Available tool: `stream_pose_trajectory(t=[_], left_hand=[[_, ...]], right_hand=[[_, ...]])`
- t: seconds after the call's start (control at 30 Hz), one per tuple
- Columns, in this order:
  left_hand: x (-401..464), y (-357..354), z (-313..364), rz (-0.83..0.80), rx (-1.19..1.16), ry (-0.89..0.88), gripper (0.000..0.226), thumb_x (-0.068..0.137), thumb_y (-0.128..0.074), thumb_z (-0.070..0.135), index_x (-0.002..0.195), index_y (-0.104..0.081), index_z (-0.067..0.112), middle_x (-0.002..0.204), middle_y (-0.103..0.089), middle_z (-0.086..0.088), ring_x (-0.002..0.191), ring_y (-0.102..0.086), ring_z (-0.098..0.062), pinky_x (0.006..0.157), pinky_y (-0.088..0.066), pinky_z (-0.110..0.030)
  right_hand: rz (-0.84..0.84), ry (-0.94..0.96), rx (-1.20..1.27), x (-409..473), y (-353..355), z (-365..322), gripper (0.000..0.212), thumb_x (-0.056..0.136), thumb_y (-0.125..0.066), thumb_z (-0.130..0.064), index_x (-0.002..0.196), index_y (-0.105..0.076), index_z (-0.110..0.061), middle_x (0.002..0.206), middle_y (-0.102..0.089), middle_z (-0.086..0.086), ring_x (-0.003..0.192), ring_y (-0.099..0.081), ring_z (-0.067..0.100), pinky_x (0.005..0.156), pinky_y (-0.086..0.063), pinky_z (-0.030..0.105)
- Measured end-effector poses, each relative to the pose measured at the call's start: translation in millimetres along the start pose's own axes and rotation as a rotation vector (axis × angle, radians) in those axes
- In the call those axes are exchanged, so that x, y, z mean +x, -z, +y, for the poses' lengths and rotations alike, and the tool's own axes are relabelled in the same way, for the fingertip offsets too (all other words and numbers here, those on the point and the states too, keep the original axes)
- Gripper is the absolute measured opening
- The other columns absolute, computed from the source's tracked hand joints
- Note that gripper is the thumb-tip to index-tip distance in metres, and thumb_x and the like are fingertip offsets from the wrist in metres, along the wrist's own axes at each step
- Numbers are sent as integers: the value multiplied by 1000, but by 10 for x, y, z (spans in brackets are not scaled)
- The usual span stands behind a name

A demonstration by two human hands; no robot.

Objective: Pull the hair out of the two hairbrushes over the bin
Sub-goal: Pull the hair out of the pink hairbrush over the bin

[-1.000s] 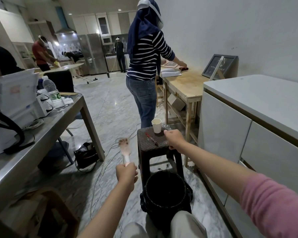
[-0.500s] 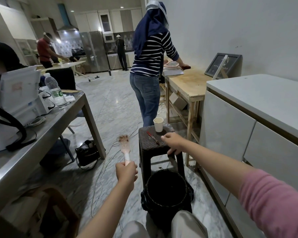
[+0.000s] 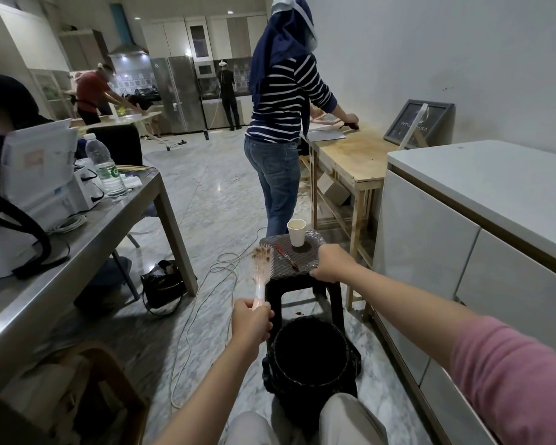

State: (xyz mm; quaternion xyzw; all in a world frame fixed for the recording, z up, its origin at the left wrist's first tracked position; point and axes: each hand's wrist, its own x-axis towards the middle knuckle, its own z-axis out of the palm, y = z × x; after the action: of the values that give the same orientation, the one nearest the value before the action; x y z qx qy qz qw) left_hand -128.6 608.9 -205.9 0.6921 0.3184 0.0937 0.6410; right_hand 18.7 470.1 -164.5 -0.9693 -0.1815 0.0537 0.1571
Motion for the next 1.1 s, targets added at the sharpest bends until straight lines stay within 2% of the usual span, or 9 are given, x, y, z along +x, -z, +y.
stream_pose_trajectory(t=[0.1, 0.17, 0.23, 0.33, 0.53, 0.73, 0.83, 1.03, 1.1], left_hand=[[-22, -26, -5, -24, 24, -8, 12, 93, -53, 11, 100, -44, 8, 84, -61, -9, 58, -49, -17, 49, -37, -27], [-41, -49, -13, -39, 37, -21, 12, 92, -54, 11, 99, -44, 8, 86, -63, -10, 58, -50, -18, 49, -37, -27], [-68, -73, -18, -53, 46, -46, 11, 91, -54, 10, 94, -44, 10, 85, -63, -12, 57, -49, -18, 48, -36, -27], [-112, -110, -43, -36, 66, -148, 16, 88, -55, 9, 83, -41, 14, 80, -60, -14, 53, -46, -19, 46, -35, -26], [-184, -27, -94, 128, 107, -360, 16, 86, -62, 10, 83, -46, 11, 59, -50, -4, 43, -40, -17, 46, -32, -25], [-196, -27, -81, 178, 91, -405, 22, 85, -64, 10, 77, -45, 17, 59, -49, -3, 42, -39, -15, 44, -31, -23], [-204, -22, -72, 188, 139, -437, 17, 86, -64, 11, 83, -48, 12, 62, -51, -3, 44, -42, -14, 38, -31, -19], [-160, -84, -62, 195, 232, -434, 16, 87, -61, 16, 90, -48, 7, 69, -52, -2, 53, -47, -17, 47, -35, -26], [-131, -115, -69, 204, 192, -356, 15, 87, -60, 16, 88, -47, 9, 70, -53, -2, 55, -48, -19, 51, -38, -28]], right_hand=[[62, 53, 273, 54, -13, -76, 32, 77, -75, -33, 72, -54, -9, 76, -59, 3, 78, -59, 21, 59, -43, 28], [56, 102, 479, 36, 5, -150, 43, 72, -80, -37, 100, -62, -9, 98, -64, 5, 93, -61, 19, 77, -49, 28], [34, 156, 557, 14, 16, -223, 72, 69, -83, -37, 129, -55, -11, 126, -59, 5, 114, -56, 19, 89, -44, 25], [61, 182, 579, 14, 0, -313, 84, 69, -83, -35, 141, -46, -11, 137, -55, 7, 120, -55, 18, 89, -40, 21], [184, 216, 699, -24, 76, -456, 56, 70, -84, -26, 121, -66, -10, 101, -70, 5, 90, -60, 10, 71, -43, 15], [344, 172, 691, 19, 127, -571, 29, 73, -81, -20, 97, -76, -4, 85, -75, 8, 77, -68, 14, 74, -55, 30], [391, 179, 609, 13, 139, -586, 16, 80, -74, -17, 83, -75, -1, 63, -60, 0, 57, -50, 4, 54, -37, 18], [438, 91, 606, 15, 34, -602, 12, 86, -64, -11, 84, -70, -1, 83, -67, 13, 72, -51, 17, 55, -31, 20], [446, 69, 608, 19, 13, -591, 10, 87, -61, -9, 83, -68, -2, 88, -67, 15, 75, -52, 18, 64, -35, 22]])
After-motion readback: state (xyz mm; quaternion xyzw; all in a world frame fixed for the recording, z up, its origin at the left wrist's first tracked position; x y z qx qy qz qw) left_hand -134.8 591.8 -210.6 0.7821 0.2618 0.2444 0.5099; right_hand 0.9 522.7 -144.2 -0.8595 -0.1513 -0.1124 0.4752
